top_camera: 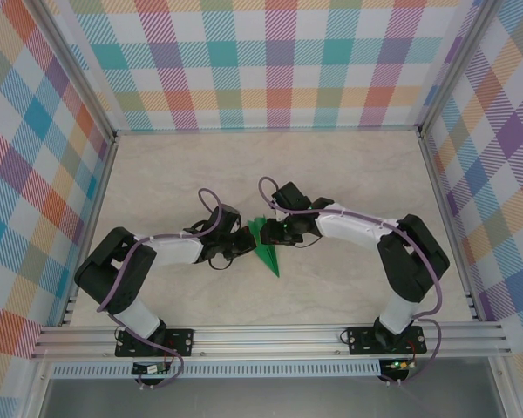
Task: Fold a paper plane with a square sheet of paper (pick it up from the middle)
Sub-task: Move the paper plane to the center of the table.
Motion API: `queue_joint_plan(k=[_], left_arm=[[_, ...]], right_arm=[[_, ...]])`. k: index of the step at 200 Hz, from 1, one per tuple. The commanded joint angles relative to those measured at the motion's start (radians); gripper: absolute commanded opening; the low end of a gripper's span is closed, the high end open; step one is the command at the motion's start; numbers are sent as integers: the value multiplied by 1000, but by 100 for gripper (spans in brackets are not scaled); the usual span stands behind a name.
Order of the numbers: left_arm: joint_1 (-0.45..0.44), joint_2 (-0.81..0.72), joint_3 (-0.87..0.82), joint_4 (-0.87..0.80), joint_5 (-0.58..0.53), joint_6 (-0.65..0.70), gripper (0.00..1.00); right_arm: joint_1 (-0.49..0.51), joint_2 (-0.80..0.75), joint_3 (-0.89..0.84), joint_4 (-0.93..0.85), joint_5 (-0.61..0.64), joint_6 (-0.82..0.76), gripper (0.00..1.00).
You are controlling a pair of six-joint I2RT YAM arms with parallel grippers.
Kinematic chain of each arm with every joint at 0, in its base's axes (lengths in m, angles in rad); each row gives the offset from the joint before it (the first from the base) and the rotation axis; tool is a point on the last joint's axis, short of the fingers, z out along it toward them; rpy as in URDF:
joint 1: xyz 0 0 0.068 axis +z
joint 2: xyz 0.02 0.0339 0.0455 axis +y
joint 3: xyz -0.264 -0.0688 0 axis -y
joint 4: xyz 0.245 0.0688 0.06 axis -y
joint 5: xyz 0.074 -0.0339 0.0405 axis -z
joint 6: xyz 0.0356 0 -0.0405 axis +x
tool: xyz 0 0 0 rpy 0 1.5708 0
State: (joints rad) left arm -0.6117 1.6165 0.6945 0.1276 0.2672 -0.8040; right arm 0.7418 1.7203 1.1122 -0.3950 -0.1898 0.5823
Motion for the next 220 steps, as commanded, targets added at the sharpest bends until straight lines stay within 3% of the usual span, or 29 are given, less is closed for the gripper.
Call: queue_joint_plan(k=[1,62,138,190,220], left_arm=[[13,-3,-10,8,-19,-6,0],[13,-20,-25,-29,-80,-25,0],[13,-12,-43,24,-60,-50,0],[13,-27,-43,35,-47,-49,0],[13,-35,-47,60,-27,-53,0]], right_arm=[[7,29,39,-36,18,-25,37],[11,89,63,-85,73,-12,44],[15,86,29,-54,-58,-1,46],[47,91,14,-63,-69,-19,48],[70,105,19,-90,-13,-32,49]])
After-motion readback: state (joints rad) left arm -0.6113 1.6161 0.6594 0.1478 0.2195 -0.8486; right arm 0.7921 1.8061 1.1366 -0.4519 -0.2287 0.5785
